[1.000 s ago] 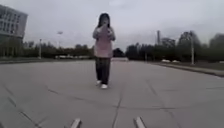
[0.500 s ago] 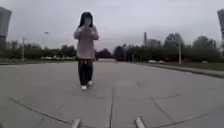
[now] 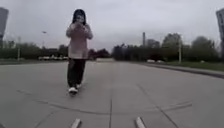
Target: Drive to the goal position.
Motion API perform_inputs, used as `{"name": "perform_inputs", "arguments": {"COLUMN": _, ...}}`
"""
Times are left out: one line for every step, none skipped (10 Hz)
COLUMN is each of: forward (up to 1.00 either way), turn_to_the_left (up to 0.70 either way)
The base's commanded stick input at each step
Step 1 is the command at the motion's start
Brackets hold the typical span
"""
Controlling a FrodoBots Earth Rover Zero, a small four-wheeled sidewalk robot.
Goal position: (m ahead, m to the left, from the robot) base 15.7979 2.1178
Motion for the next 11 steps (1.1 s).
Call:
{"name": "perform_inputs", "arguments": {"forward": 1.0, "turn_to_the_left": 0.06}}
{"name": "perform_inputs", "arguments": {"forward": 1.0, "turn_to_the_left": 0.06}}
{"name": "perform_inputs", "arguments": {"forward": 1.0, "turn_to_the_left": 0.06}}
{"name": "perform_inputs", "arguments": {"forward": 1.0, "turn_to_the_left": 0.06}}
{"name": "perform_inputs", "arguments": {"forward": 1.0, "turn_to_the_left": 0.06}}
{"name": "perform_inputs", "arguments": {"forward": 1.0, "turn_to_the_left": 0.06}}
{"name": "perform_inputs", "arguments": {"forward": 1.0, "turn_to_the_left": 0.06}}
{"name": "perform_inputs", "arguments": {"forward": 1.0, "turn_to_the_left": 0.06}}
{"name": "perform_inputs", "arguments": {"forward": 1.0, "turn_to_the_left": 0.06}}
{"name": "perform_inputs", "arguments": {"forward": 1.0, "turn_to_the_left": 0.06}}
{"name": "perform_inputs", "arguments": {"forward": 1.0, "turn_to_the_left": 0.06}}
